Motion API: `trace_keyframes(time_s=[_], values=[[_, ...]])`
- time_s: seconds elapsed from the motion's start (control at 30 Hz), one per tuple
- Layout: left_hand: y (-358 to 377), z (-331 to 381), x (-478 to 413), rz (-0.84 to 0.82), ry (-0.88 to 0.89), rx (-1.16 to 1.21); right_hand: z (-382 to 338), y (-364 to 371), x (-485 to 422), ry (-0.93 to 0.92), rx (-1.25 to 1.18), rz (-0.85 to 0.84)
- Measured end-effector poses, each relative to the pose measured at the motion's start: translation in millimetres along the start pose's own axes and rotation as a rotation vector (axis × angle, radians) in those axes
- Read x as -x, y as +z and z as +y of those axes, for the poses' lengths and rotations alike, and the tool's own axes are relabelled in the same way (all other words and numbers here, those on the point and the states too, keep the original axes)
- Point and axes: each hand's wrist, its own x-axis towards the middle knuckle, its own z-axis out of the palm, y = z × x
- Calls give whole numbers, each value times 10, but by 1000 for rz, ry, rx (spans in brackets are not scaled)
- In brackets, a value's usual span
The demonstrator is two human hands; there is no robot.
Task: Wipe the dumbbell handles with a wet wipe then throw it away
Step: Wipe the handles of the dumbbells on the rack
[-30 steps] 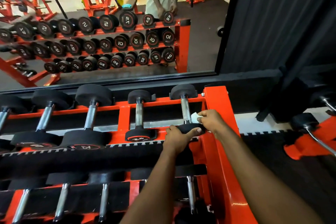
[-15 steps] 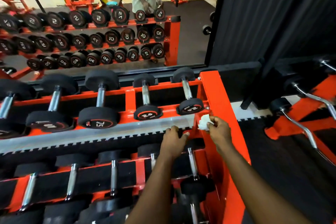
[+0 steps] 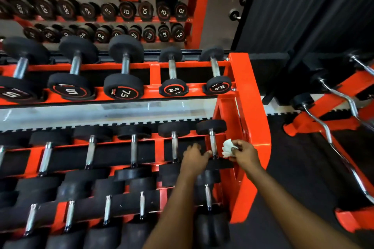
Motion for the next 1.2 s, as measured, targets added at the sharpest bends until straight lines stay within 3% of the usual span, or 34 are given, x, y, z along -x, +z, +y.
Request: trace_keyframes(time_s=[0.4,0.57,0.7,0.87,0.97,1.1,1.2], values=[[482,-231,-47,19,-192,39,186,1,-290,-167,413,-255],[1066,-221,-180,121,-380,122,281,101,-826,-313,539,-420],[1605,-125,-319,345,-530,197,401,286,-1276,-443,636,-602],[1868,-29,-559,371,-650,310,480,621,-1501,-601,778,-825],[2019,-2,-691,406,-683,325,509,783,-1529,-788,1004,-985],[2170,-74,-764,467,-724,306,604,822,-1567,-981,1507,-1153],[2199,-95,-765,484,-715,300,542,861,-1599,-1125,1564,-1182]])
